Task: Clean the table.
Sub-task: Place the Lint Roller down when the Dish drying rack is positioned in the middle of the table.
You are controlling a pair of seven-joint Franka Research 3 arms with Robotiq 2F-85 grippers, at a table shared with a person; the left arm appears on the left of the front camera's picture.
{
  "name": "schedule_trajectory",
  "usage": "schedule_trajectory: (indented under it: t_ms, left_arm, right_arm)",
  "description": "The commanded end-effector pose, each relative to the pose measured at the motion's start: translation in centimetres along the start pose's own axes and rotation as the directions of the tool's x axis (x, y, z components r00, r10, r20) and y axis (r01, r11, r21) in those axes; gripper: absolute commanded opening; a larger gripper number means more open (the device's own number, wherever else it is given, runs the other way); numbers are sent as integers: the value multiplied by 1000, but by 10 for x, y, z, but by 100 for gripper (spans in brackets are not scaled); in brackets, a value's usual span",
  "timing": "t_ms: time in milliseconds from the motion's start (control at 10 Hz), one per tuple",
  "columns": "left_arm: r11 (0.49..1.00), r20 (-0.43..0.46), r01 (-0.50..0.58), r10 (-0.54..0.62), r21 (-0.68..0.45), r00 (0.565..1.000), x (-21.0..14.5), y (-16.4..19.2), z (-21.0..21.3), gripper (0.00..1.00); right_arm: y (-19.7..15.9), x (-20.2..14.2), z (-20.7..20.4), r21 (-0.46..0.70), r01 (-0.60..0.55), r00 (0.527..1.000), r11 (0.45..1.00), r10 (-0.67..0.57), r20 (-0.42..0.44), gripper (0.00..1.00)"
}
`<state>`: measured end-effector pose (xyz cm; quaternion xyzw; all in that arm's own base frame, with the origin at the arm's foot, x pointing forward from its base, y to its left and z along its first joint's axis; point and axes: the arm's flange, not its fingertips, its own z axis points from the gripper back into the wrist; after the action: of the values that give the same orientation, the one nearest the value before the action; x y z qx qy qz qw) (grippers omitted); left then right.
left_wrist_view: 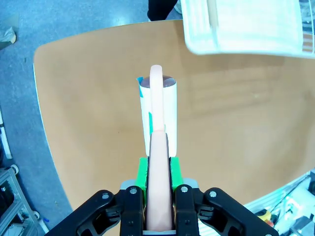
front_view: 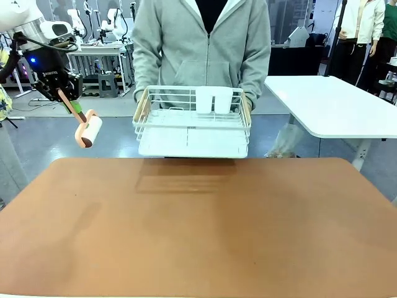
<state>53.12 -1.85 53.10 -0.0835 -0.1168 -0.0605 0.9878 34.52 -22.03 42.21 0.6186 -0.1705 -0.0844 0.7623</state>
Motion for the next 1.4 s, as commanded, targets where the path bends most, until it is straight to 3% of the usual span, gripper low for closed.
schedule_trajectory:
  t_ms: [0,1300]
  left_arm:
    - [1000,2,10,-10,2,1000,-6,1,3,21]
    - [1000,2,10,-10,2,1000,-6,1,3,21]
  right_arm:
    - [3,-1,-1,12,-18,1000,1000,18,8,100]
    - [3,-1,-1,12,-18,1000,1000,18,8,100]
